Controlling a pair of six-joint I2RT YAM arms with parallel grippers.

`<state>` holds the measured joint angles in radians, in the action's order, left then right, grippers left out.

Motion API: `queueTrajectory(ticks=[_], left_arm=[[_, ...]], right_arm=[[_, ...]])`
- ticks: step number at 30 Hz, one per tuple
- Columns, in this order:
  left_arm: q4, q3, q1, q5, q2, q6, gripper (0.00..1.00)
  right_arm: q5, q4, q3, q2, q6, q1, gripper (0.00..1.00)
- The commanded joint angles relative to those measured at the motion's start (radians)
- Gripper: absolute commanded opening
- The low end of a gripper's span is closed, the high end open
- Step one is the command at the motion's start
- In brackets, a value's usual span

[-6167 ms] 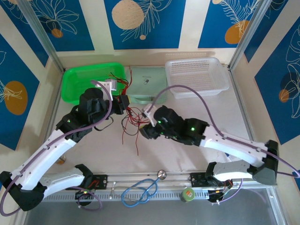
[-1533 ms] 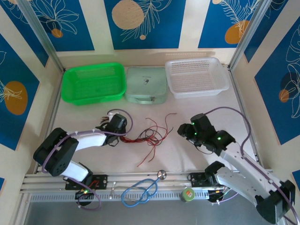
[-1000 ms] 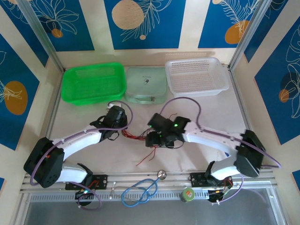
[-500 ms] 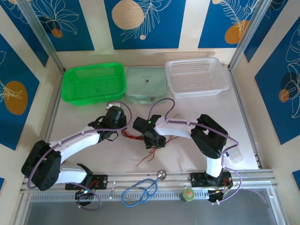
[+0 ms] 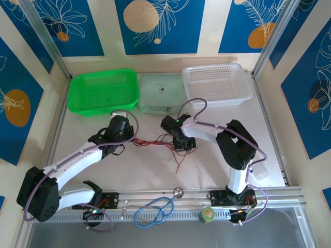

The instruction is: Untangle the cables

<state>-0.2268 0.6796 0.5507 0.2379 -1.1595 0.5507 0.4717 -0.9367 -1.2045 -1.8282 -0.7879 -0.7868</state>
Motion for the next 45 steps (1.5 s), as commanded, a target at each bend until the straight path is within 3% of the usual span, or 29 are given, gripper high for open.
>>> queueTrajectory(ticks=[1,4,7,11,14,19,22,28,39,45], left_arm=[[-0.009,-0.022,-0.021,0.000,0.008,-0.012,0.00],[0.003,-0.031,-0.021,-0.022,0.000,0.001,0.00],[0.003,-0.031,-0.021,-0.031,0.008,0.003,0.00],[-0.018,-0.016,-0.021,-0.025,0.017,-0.006,0.00],[-0.016,-0.018,-0.021,-0.034,0.017,-0.004,0.00],[0.007,-0.049,-0.021,-0.049,0.005,0.018,0.00],[0.021,-0.076,-0.021,-0.055,-0.006,0.032,0.00],[0.033,-0.112,-0.021,-0.063,0.007,0.055,0.00],[0.044,-0.122,-0.021,-0.081,0.006,0.063,0.00],[0.030,-0.129,-0.021,-0.077,0.021,0.065,0.00]], right_arm=[[0.176,-0.120,-0.021,0.049,0.089,0.032,0.10],[0.205,-0.134,-0.033,0.097,0.147,0.055,0.12],[0.155,-0.156,-0.049,0.188,0.171,0.052,0.22],[-0.083,-0.115,-0.048,0.352,0.152,0.047,0.61],[-0.282,-0.020,-0.002,0.438,0.082,0.055,0.71],[-0.495,0.248,0.106,0.447,-0.091,0.049,0.72],[-0.582,0.390,0.107,0.337,-0.160,0.046,0.69],[-0.616,0.431,-0.017,0.092,-0.237,-0.019,0.70],[-0.661,0.551,0.002,-0.075,-0.460,-0.041,0.77],[-0.511,0.468,0.016,-0.065,-0.466,-0.013,0.73]])
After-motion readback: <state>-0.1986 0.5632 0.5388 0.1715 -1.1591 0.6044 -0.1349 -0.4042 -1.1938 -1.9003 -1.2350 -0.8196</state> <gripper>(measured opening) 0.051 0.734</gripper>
